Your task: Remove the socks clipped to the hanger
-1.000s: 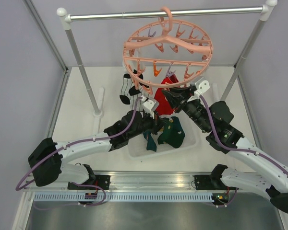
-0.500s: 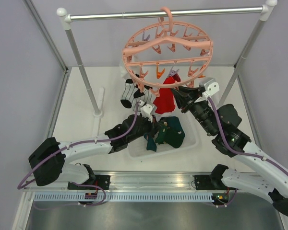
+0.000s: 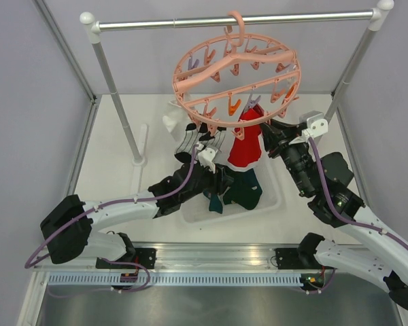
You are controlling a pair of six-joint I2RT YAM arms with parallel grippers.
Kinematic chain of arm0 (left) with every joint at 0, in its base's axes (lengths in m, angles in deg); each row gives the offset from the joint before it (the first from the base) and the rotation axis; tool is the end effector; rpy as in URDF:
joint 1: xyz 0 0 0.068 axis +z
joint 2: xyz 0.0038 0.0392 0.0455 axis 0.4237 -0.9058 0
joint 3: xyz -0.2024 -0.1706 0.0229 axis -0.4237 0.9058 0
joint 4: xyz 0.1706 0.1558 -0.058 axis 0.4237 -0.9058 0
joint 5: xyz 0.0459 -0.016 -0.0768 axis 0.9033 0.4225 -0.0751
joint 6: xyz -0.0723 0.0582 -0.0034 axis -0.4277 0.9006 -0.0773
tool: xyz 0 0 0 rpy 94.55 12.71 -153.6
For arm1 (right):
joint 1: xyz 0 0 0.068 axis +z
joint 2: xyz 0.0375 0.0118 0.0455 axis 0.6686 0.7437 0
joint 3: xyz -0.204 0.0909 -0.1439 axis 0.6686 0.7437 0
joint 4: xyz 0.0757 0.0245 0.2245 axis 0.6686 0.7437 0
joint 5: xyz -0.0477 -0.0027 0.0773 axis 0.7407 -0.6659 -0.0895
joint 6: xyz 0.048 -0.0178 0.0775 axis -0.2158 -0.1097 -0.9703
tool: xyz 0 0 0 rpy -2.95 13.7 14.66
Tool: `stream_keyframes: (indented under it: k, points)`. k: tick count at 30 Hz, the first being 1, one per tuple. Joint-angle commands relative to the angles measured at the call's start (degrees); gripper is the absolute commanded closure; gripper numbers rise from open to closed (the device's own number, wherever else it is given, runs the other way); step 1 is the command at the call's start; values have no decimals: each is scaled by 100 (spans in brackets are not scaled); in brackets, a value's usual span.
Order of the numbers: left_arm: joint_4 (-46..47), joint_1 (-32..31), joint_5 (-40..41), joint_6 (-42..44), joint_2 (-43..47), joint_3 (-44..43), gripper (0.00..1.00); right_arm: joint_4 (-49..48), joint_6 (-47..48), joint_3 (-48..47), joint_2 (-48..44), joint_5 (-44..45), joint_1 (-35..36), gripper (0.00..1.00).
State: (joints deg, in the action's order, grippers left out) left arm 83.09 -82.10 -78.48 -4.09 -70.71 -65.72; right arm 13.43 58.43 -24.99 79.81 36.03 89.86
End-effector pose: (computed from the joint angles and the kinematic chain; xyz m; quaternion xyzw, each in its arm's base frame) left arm 0.1842 -0.2650 0.2416 0.2106 0.7708 -0.3396 0.4962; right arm 0.1529 0.1205 0.4370 -0.1024 0.5982 0.1965 0.7701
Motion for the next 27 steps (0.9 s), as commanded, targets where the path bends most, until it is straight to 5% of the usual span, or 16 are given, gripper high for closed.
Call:
stream_keyframes:
  k: [1, 17, 27]
  points:
    - [40, -27, -118, 166, 200, 87, 46, -9, 147, -79, -34, 417, 9, 91]
    - [312, -27, -1085, 263, 1728, 957, 41, 26, 305, -272, 177, 628, 9, 91]
    - [-268, -27, 74, 131, 2573, 1028, 46, 17, 332, -316, 159, 602, 0, 91]
